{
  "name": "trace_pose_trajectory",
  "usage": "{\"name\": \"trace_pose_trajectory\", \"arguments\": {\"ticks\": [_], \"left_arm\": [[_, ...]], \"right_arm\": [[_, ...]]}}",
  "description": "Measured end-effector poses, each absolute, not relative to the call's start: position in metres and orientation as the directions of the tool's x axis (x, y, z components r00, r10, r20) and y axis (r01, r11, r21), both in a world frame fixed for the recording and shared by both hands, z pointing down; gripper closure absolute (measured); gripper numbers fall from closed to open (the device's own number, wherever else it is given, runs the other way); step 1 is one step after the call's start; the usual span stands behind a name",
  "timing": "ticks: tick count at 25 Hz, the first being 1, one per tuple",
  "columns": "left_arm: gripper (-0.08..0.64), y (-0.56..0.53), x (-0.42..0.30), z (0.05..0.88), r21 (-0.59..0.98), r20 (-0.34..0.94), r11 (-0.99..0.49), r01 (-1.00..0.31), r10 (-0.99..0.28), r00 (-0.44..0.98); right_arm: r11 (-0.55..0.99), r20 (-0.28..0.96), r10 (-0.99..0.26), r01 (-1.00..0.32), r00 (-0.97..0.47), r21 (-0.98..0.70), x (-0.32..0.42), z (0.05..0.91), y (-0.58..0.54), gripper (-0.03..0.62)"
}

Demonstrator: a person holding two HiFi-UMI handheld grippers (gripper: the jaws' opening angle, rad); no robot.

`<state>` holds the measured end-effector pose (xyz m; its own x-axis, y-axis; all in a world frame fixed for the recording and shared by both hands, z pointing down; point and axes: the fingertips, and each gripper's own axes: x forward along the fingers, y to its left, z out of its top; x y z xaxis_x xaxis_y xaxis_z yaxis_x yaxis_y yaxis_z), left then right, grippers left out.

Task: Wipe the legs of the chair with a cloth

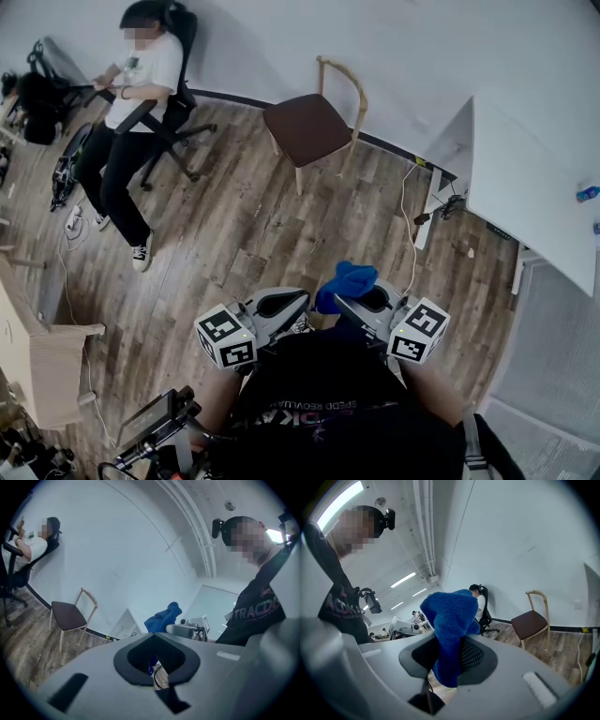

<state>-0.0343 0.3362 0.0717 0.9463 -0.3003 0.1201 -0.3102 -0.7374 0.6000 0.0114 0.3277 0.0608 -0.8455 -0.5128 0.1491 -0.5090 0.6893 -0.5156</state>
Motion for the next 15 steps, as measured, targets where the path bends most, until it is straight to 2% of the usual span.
{"name": "trace_pose_trajectory", "arguments": {"ticks": [8, 15], "left_arm": [[0.560, 0.318, -0.045, 0.075, 0.605, 0.122, -0.721, -0.339, -0.337, 0.933], [0.560, 0.282, -0.044, 0.076, 0.598, 0.139, -0.699, -0.393, -0.393, 0.909]], "right_arm": [[0.678, 0.154, -0.537, -0.533, -0.829, -0.506, 0.021, 0.061, 0.303, 0.492], [0.690, 0.132, -0.511, -0.497, -0.849, -0.526, 0.035, 0.063, 0.255, 0.492]]}}
